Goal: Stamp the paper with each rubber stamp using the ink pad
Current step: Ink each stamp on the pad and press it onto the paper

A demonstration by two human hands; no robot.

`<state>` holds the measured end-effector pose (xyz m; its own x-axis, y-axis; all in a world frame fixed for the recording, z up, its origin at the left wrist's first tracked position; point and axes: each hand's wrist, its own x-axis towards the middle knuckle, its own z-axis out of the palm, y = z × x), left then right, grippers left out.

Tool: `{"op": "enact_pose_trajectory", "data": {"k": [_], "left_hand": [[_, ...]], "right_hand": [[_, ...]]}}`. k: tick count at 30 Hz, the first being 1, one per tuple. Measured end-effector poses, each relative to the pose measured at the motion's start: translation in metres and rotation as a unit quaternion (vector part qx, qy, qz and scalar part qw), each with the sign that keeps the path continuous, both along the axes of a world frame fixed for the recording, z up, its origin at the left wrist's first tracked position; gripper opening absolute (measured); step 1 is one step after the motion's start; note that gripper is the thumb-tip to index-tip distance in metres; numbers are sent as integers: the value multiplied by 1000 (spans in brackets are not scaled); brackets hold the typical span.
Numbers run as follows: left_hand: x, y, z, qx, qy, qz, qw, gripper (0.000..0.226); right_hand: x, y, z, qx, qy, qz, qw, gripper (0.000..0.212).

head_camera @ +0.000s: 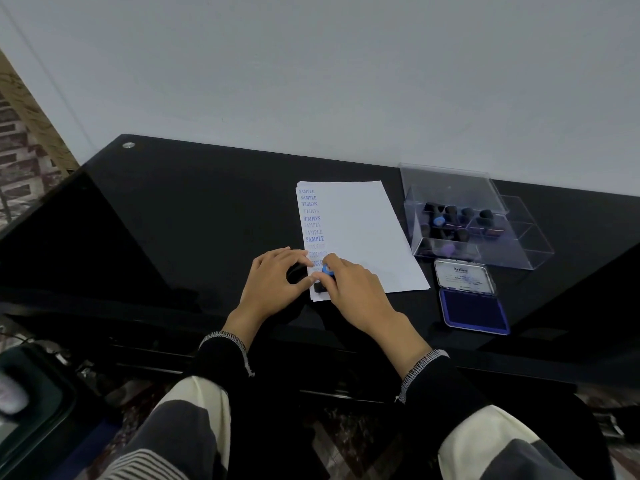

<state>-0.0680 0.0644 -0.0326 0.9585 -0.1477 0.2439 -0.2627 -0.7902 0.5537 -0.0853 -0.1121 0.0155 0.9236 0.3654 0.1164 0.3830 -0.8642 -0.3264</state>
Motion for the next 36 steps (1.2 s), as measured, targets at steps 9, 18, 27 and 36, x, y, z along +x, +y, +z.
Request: {"op": "enact_pose_trajectory", "data": {"k": [9,18,27,36], "left_hand": [[0,2,1,9,13,-8,1000,54],[1,2,-2,17,9,-9,1000,48],[2,2,-6,5,6,-4,1000,31],[2,3,-6,9,7,0,1000,26]], "right_hand": [[-5,2,2,58,35,-13,998,28],[1,-2,13,143,109,-9,984,27],[-2,-1,6,179,95,-24,979,24],[10,4,15,153,115,-25,981,26]]}}
